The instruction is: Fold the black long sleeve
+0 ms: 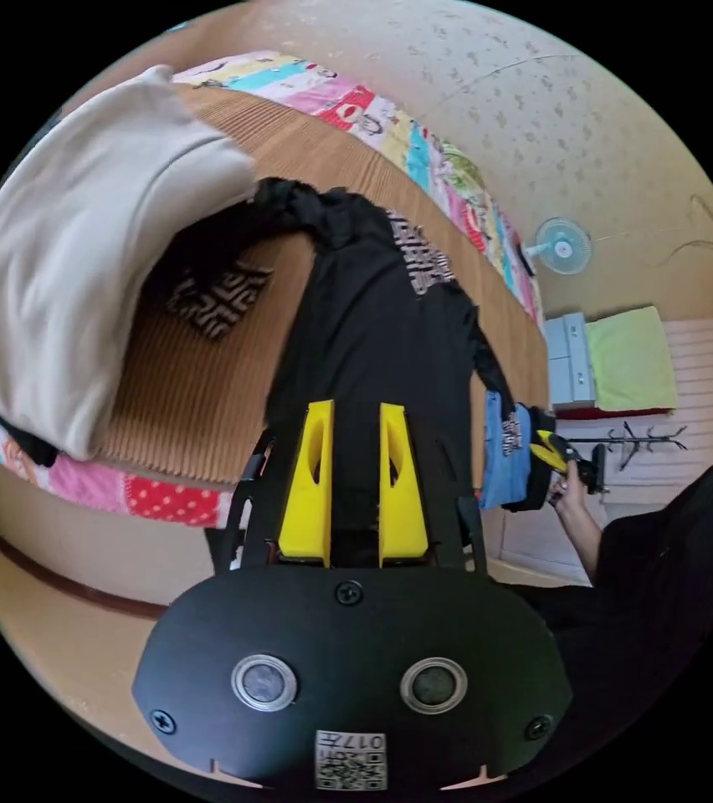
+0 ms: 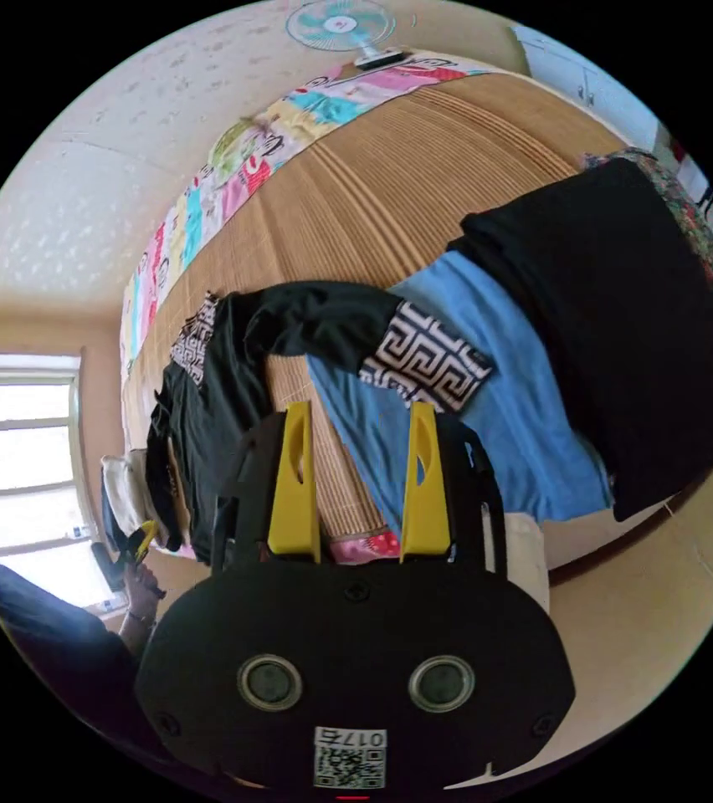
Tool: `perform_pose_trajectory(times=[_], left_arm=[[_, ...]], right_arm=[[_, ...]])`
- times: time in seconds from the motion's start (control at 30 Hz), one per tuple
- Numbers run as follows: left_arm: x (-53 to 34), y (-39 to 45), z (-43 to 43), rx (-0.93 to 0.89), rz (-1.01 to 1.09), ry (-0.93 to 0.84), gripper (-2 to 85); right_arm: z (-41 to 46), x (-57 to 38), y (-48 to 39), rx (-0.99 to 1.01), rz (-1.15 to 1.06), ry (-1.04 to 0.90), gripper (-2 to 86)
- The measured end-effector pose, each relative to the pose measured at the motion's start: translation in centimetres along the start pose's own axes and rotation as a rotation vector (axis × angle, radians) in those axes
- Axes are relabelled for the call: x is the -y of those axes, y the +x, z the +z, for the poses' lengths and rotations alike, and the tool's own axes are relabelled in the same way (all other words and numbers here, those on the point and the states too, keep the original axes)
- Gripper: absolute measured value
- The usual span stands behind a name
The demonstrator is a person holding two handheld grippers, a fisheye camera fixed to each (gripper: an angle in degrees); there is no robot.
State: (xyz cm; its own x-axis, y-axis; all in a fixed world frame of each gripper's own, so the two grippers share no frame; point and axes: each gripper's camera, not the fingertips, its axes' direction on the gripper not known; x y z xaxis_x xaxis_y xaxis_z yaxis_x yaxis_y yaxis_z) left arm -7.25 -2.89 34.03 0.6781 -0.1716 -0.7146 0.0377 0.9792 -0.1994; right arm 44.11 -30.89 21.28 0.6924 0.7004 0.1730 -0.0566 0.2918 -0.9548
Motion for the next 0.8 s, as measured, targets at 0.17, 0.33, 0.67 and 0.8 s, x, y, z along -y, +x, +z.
perform_pose_trajectory(times=[0.17, 0.33, 0.67, 0.8], left_arm=[[1.3, 5.2, 5.0, -0.192, 0.157, -0.054, 8.8], [0.9, 8.6, 11.3, -0.351, 0.196, -0.118, 8.8], [-0.7, 11.0, 16.8, -0.438, 0.218, -0.211, 8.7], [-1.0, 11.3, 19.7, -0.44, 0.246, -0.285, 8.8]], right_arm=[[0.4, 2.7, 5.5, -0.045, 0.063, 0.069, 12.3], [3.5, 3.6, 5.2, -0.136, -0.094, -0.117, 6.5], [-9.9, 6.5, 5.0, -0.115, -0.211, -0.16, 2.4], [-11.0, 8.8, 11.3, 0.033, -0.085, -0.138, 3.1]])
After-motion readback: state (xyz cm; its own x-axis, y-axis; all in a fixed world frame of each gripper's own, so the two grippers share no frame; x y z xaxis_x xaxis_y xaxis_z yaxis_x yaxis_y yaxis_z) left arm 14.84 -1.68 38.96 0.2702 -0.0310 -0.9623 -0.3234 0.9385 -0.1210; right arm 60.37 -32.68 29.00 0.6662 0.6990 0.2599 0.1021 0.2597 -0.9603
